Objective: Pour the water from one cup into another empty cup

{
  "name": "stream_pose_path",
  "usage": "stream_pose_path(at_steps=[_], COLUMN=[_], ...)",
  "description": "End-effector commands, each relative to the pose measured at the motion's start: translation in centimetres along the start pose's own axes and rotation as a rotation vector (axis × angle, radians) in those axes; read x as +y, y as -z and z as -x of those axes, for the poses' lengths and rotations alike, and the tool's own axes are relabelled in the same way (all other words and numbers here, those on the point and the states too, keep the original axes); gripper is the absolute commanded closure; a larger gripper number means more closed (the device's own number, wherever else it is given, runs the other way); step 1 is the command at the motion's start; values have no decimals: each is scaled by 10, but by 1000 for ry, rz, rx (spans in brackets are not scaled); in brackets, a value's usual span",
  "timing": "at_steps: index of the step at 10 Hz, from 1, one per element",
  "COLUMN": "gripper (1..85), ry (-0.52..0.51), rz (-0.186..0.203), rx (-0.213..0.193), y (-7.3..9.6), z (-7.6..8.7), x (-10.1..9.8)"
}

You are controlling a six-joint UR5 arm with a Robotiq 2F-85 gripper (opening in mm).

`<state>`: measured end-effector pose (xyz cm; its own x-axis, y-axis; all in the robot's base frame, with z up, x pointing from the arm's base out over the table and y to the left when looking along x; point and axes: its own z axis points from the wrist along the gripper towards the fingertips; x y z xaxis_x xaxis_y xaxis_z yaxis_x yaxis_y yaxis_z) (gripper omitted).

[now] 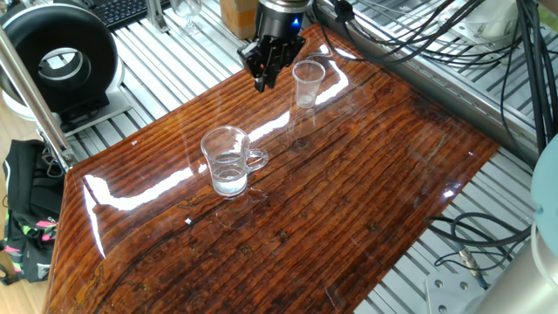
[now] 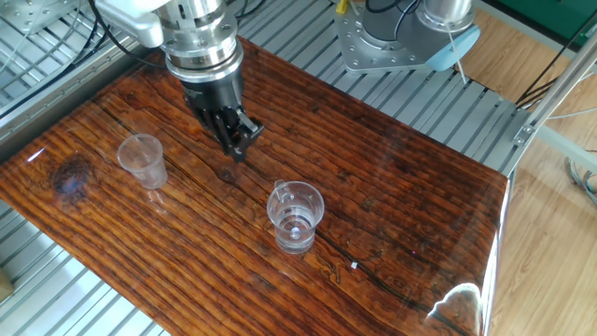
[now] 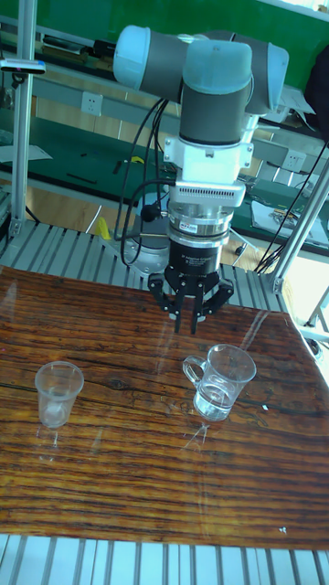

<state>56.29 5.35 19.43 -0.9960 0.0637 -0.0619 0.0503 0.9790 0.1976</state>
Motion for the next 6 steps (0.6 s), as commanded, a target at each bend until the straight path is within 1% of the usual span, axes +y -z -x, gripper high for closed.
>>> stream_pose_path(at_steps=[1,2,4,5,6], gripper=[837,837,837,837,837], ry=[-18,10,74,74,101], rz=[27,-11,-111,-125,-162], rx=[-17,-16,-5,6,44], y=[2,2,3,4,5], z=[5,4,2,0,-9], x=[7,-3,-29,-33,-43])
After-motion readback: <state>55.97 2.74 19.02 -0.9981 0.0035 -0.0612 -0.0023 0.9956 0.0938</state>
